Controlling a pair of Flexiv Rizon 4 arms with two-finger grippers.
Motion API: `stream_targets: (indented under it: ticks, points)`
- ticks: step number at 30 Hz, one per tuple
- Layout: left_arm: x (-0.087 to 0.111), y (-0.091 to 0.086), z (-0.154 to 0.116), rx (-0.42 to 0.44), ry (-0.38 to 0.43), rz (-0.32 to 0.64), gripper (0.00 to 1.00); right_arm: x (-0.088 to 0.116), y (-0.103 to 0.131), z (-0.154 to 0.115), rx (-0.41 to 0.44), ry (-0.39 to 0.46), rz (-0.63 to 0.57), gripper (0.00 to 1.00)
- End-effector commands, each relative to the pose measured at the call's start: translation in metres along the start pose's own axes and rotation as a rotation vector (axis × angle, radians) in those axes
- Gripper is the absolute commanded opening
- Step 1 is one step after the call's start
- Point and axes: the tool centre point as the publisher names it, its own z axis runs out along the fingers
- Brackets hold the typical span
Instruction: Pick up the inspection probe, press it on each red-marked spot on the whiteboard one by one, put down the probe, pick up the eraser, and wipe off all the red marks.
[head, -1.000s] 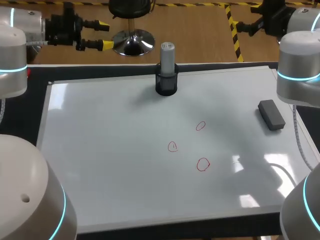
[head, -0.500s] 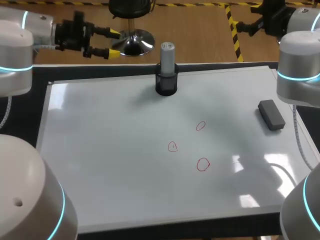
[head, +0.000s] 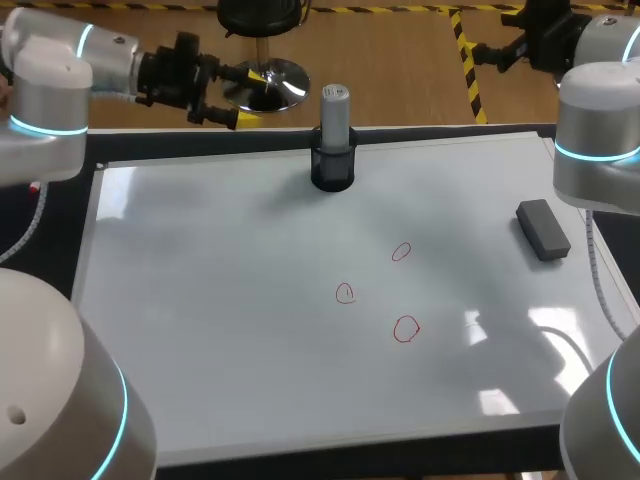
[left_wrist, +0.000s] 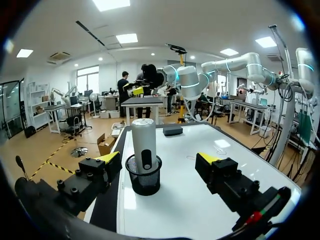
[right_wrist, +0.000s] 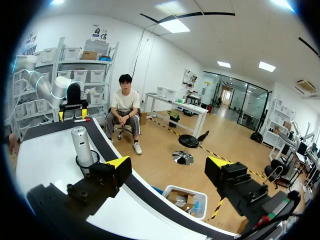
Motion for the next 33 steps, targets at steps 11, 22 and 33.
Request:
stream_targets:
  ticks: [11, 22, 33]
  points:
    - [-0.016, 0.017, 0.031, 0.01, 0.144, -0.008, 1.0, 0.0, 0.0, 0.0, 0.0, 0.0, 0.0, 1.0]
    - [-0.027, 0.022, 0.055, 0.016, 0.157, -0.032, 1.0, 0.0, 0.0, 0.0, 0.0, 0.0, 0.0, 1.0]
    - [-0.033, 0.027, 0.077, 0.013, 0.165, -0.056, 1.0, 0.0, 0.0, 0.0, 0.0, 0.0, 0.0, 1.0]
